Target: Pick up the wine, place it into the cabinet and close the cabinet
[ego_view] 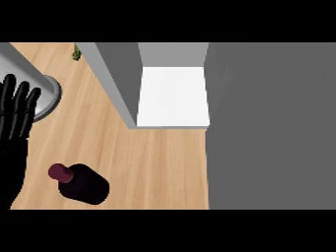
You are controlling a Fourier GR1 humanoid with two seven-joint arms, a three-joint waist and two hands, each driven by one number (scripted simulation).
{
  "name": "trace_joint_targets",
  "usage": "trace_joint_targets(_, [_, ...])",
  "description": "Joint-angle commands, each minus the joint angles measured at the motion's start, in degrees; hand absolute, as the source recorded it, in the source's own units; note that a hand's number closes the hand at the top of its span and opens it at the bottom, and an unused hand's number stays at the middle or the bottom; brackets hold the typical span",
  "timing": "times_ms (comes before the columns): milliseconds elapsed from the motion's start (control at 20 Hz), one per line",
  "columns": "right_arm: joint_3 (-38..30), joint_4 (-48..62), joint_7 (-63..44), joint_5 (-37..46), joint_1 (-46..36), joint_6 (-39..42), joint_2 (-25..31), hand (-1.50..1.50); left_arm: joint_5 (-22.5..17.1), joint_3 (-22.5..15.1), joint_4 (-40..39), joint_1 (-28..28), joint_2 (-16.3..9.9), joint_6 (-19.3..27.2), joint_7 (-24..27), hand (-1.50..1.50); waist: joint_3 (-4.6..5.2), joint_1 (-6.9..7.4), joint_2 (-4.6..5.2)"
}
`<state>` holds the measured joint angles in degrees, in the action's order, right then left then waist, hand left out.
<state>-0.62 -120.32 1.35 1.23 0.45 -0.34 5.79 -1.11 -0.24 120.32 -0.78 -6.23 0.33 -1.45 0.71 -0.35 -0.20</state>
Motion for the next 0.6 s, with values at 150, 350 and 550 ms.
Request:
trace_joint_targets(150, [-0.29,-4.08,-2.09,-3.79,1.86,3.11,0.85,-1.5,12.8,-14.51,3.32,8.2,5.99,5.12,-0.88,-1.5,-0.75,0.3,0.07])
trace_joint_targets(350, [6.74,-5.1,-4.88,-9.47,9.43,10.47,1.48,-1.5,-0.49,-21.74,4.88,14.77,6.14,8.73,-6.28,-1.5,-0.67,0.43,-0.24])
trace_joint_targets(550, [5.25,-9.1,-8.51,-12.55,11.54,12.04,3.66,-1.5,5.02,-30.73,14.33,17.76,6.2,15.35,-12.37,-1.5,-0.77,0.54,-0.14])
